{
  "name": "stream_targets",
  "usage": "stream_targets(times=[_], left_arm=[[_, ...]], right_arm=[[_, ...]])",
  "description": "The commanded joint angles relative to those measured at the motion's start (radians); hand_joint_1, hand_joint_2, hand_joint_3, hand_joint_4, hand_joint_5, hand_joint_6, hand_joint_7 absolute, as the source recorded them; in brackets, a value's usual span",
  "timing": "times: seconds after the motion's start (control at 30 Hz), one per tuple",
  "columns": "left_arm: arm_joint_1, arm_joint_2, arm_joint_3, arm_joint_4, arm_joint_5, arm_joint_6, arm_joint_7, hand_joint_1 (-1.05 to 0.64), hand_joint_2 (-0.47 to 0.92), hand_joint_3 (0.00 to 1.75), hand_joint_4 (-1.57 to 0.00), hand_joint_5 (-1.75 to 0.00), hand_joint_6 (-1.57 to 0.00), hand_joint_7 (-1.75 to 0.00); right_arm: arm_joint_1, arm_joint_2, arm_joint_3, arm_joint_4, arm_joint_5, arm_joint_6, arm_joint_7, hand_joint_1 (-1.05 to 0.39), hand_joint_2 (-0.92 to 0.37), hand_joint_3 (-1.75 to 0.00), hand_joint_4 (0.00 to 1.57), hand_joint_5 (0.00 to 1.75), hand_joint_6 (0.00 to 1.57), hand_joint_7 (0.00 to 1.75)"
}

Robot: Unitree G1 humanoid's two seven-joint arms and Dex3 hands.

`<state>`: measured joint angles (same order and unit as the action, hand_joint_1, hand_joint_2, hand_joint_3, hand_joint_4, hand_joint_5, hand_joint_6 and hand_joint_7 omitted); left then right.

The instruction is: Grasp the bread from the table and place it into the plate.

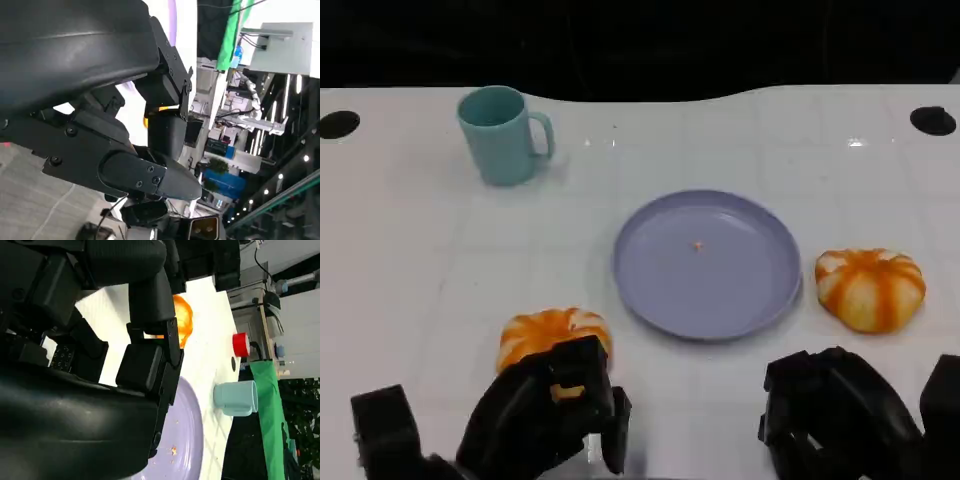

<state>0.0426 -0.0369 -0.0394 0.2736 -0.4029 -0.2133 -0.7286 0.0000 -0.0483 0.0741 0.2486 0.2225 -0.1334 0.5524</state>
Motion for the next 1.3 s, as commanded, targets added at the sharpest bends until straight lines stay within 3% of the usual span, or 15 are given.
stream_targets(times=[0.03,0.27,0.37,0.53,0.73,0.83,1.0,1.3], left_arm=[[-0.014,0.028,0.014,-0.019,0.042,-0.076,0.011,-0.79,0.92,0.12,-0.76,-1.59,-0.73,-1.13],[-0.037,0.086,0.021,-0.054,0.141,-0.196,0.052,-0.76,0.92,0.08,-0.65,-1.37,-0.58,-0.82],[-0.047,0.120,0.020,-0.064,0.210,-0.249,0.090,-0.78,0.92,0.12,-0.64,-1.28,-0.53,-0.76],[-0.059,0.173,0.018,-0.089,0.314,-0.307,0.152,-0.69,0.87,0.03,-0.61,-1.08,-0.41,-0.65],[-0.034,0.212,0.021,-0.173,0.514,-0.353,0.318,-0.74,0.86,0.01,-0.51,-0.98,-0.35,-0.57],[-0.019,0.231,0.028,-0.216,0.647,-0.382,0.422,-0.78,0.90,0.02,-0.38,-0.97,-0.31,-0.51],[0.009,0.288,0.031,-0.340,0.939,-0.367,0.578,-0.79,0.92,0.06,-0.24,-0.94,-0.24,-0.45],[0.076,0.322,-0.014,-0.577,1.361,-0.169,0.684,-0.82,0.92,0.04,-0.22,-0.92,-0.22,-0.36]], right_arm=[[-0.003,-0.014,-0.007,-0.005,-0.002,-0.011,-0.002,-1.05,0.00,-1.43,1.52,1.33,1.57,1.02],[-0.001,-0.015,-0.007,-0.012,0.004,0.005,0.000,-1.05,0.01,-1.42,1.52,1.33,1.57,1.02],[-0.001,-0.016,-0.006,-0.012,-0.004,0.000,-0.005,-1.05,0.00,-1.42,1.52,1.33,1.57,1.01],[-0.001,-0.017,-0.004,-0.015,-0.004,0.000,-0.005,-1.05,0.00,-1.42,1.52,1.33,1.57,1.02],[-0.004,-0.018,-0.003,-0.009,-0.012,-0.011,-0.007,-1.05,-0.01,-1.41,1.53,1.32,1.57,1.02],[-0.007,-0.015,-0.006,-0.001,-0.007,-0.016,0.002,-1.05,0.00,-1.41,1.53,1.32,1.57,1.01],[-0.006,-0.015,-0.004,-0.003,-0.015,-0.016,-0.001,-1.05,-0.01,-1.40,1.53,1.32,1.57,1.01],[-0.006,-0.010,-0.007,-0.005,0.002,0.005,0.005,-1.05,0.00,-1.39,1.54,1.31,1.57,1.02]])
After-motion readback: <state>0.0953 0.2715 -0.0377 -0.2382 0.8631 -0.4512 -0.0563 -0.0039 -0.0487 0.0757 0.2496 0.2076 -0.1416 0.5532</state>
